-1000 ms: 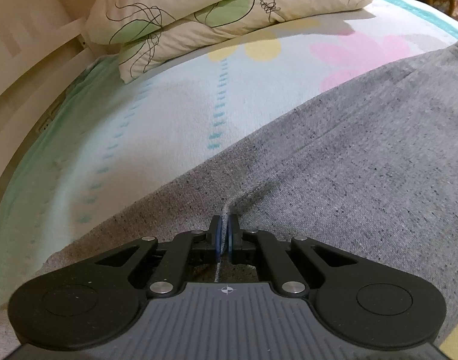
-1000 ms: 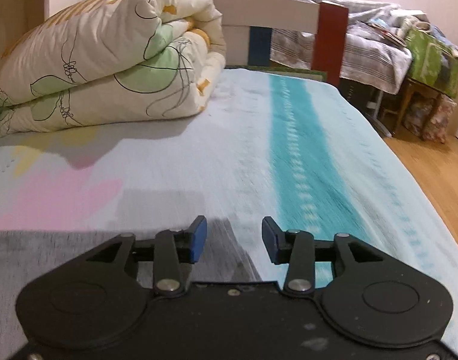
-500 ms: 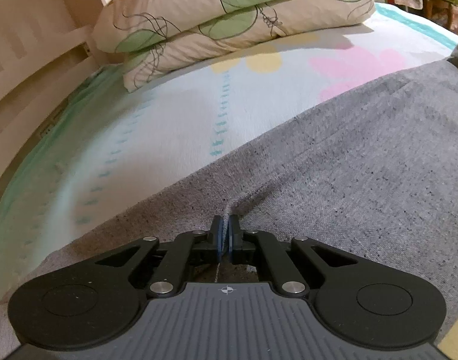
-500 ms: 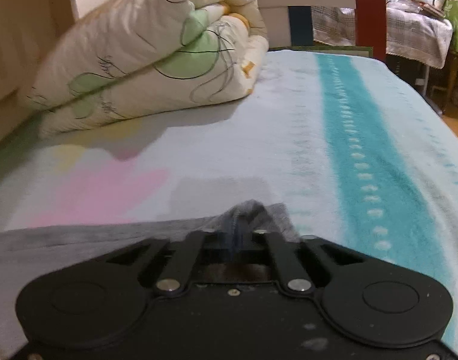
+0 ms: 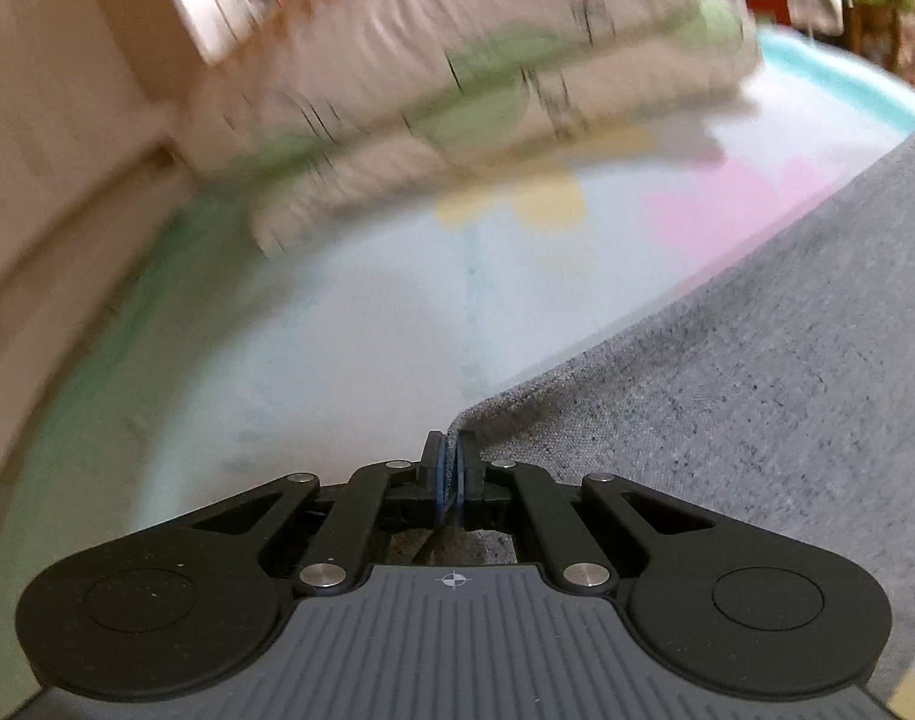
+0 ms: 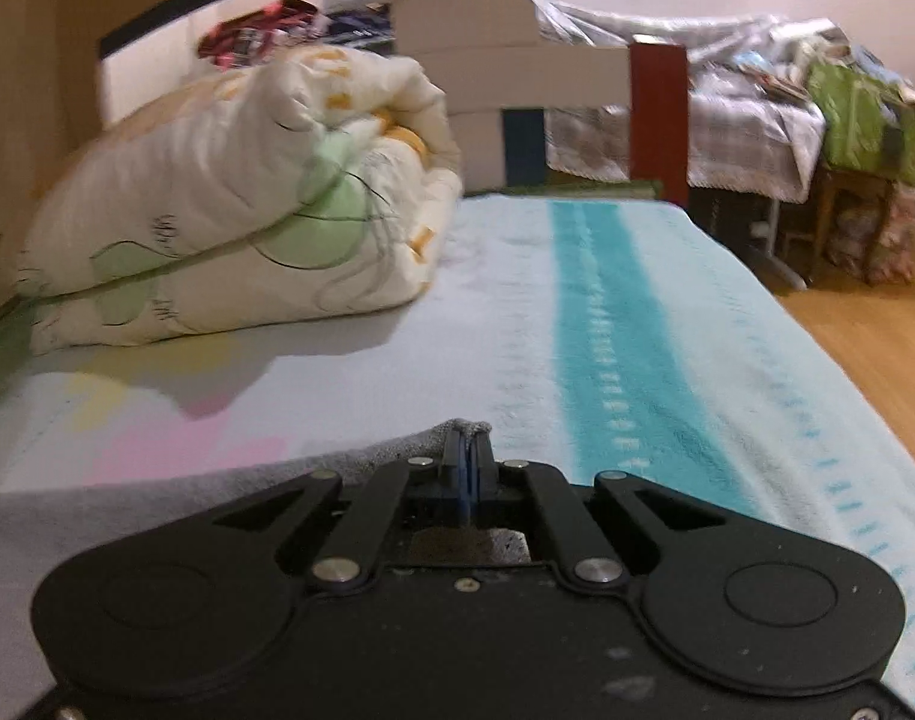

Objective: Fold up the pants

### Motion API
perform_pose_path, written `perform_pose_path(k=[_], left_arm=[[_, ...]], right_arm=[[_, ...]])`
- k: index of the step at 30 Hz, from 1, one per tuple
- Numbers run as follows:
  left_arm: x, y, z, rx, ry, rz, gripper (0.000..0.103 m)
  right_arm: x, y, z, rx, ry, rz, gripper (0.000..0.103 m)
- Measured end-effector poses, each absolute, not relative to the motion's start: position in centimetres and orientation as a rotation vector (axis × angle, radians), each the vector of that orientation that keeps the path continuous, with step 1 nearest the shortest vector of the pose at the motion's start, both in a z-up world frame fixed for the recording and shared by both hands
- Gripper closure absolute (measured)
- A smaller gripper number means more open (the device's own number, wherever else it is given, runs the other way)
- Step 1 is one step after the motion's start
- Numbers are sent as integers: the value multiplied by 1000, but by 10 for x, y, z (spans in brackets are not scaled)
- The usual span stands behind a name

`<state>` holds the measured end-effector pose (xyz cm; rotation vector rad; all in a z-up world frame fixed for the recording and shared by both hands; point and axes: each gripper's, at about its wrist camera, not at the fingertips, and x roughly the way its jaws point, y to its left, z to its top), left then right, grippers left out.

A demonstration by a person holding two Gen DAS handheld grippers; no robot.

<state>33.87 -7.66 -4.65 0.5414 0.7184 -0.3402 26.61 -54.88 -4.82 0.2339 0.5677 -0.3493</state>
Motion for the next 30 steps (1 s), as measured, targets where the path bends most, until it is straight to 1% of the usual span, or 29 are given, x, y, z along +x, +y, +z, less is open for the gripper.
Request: perform_pose_path(k=[1, 3, 5, 6, 7, 9, 10, 11, 12, 14, 15, 16, 19, 23, 26, 30], left_arm=[[348, -79, -57, 544, 772, -348, 100], [354, -77, -73, 526, 815, -350, 99], [353, -75, -77, 517, 785, -353, 99], [355, -74, -76, 512, 791, -361, 99], [356, -71, -73, 504, 794, -377, 98], [365, -63, -62, 442, 811, -433, 96], [367, -55, -53, 393, 803, -460, 90], [370, -48, -45, 343, 793, -465, 77], [373, -42, -36, 295, 783, -453, 69], [377, -29, -15, 195, 767, -431, 35], [377, -23, -6, 154, 766, -424, 29], [375, -16, 4, 124, 768, -411, 27], [357, 0, 23, 101, 775, -382, 27], [308, 18, 27, 135, 806, -384, 27], [275, 37, 17, 156, 845, -385, 27], [241, 65, 1, 173, 896, -362, 27]], right_arm=[[272, -549, -55, 239, 599, -360, 101], [287, -547, -71, 212, 673, -388, 99], [298, -541, -88, 166, 753, -417, 93], [305, -540, -94, 148, 785, -430, 92], [304, -536, -95, 128, 768, -439, 92], [301, -535, -90, 129, 756, -455, 88], [297, -535, -85, 128, 744, -470, 86], [292, -534, -78, 119, 718, -497, 80], [287, -534, -70, 108, 679, -530, 77], [276, -535, -52, 102, 611, -572, 74], [270, -534, -41, 105, 572, -589, 72], [261, -532, -28, 117, 532, -593, 72], [241, -516, 3, 157, 477, -497, 69], [212, -463, 22, 134, 486, -307, 67], [191, -410, 21, 123, 530, -152, 67], [166, -330, 7, 135, 589, 42, 67]])
